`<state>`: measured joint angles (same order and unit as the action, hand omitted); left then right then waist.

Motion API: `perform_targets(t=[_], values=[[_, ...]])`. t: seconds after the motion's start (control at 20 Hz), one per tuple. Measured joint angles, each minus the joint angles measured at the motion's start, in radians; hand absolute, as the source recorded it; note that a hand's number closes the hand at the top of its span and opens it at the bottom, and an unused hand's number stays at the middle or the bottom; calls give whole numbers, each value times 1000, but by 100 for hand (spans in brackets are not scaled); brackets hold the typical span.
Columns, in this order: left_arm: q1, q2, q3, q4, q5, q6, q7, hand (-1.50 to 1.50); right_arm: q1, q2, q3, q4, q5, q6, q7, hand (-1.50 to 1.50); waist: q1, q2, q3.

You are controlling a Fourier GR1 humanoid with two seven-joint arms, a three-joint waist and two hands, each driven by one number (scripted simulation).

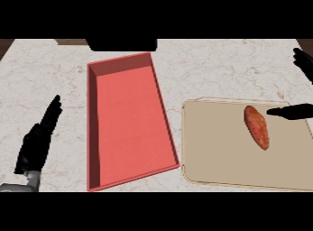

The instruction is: Pick the sweet potato from the tray and place it in the cardboard box

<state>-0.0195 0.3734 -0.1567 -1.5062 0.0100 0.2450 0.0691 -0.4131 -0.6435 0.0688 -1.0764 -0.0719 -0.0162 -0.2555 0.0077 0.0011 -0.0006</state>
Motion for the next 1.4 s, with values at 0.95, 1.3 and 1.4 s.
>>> perform_targets(t=[0.95,1.3,1.4], values=[[23,-8,37,-38,-22,-23,23,0,-52,-175,265,-263,210,514,524,-150,-6,-3,0],[35,-41,53,-41,-53,-45,18,0,9,-108,224,-298,322,526,590,-150,-6,-2,0],[41,-43,63,-50,-57,-60,19,0,33,-85,213,-316,349,534,609,-150,-6,-2,0]])
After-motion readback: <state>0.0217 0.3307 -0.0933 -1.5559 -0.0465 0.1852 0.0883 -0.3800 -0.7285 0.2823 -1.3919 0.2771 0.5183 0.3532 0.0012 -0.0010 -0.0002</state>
